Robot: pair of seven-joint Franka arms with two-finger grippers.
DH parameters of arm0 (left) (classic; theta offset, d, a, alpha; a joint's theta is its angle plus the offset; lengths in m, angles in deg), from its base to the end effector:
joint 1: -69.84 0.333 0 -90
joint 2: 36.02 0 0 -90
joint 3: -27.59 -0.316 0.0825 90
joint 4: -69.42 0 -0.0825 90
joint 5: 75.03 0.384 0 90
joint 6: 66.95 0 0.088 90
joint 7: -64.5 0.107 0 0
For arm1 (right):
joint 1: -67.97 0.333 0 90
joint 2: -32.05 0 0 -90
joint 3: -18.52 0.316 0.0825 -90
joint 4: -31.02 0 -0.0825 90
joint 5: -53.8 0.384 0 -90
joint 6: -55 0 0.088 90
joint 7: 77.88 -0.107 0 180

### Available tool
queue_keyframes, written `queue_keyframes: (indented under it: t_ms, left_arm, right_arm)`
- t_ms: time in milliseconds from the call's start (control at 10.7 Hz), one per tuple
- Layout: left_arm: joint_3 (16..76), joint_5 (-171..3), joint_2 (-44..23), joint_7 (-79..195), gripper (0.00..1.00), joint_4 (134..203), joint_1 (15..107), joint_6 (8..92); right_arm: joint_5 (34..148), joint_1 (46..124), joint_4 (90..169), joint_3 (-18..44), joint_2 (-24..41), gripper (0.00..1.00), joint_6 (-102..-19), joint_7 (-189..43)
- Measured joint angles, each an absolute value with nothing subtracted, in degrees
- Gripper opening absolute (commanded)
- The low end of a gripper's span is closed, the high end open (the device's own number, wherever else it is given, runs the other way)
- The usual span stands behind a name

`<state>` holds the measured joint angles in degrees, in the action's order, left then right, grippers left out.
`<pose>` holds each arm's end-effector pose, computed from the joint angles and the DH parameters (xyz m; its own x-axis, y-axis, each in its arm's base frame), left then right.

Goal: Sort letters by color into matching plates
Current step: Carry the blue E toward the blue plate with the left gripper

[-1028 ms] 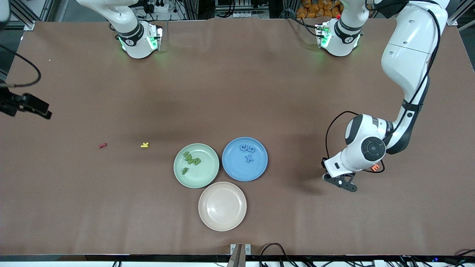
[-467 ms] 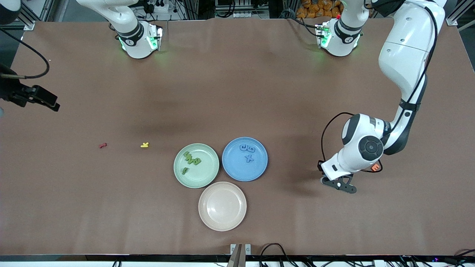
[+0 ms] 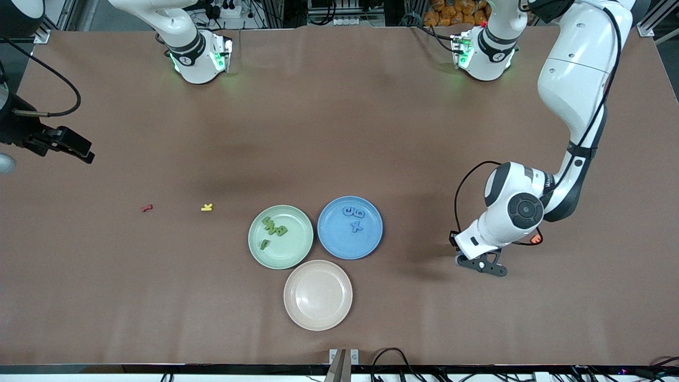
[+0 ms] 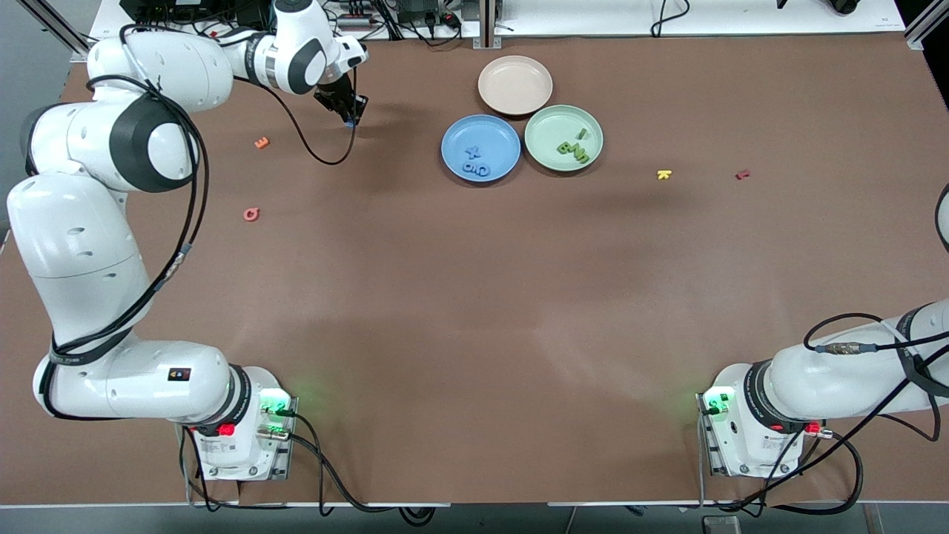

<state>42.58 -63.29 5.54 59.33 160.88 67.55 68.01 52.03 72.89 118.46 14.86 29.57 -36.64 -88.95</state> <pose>0.6786 -0.1813 0.2225 0.9584 -0.2785 0.0621 -0.2804 -0.9596 0.0248 0.5710 0.0102 0.6240 0.9849 -0.1693 0.0360 -0.1703 -0.9850 0.0272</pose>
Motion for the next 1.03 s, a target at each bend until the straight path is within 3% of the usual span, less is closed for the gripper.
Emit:
queue_keyframes:
  t_ms: [1028]
  left_arm:
    - [42.57, -64.31, 1.14, 55.94, 0.0, 158.41, 66.66, 59.27]
  right_arm:
    - [53.0, 69.22, 118.28, 14.77, 29.93, 1.0, -37.55, -83.22]
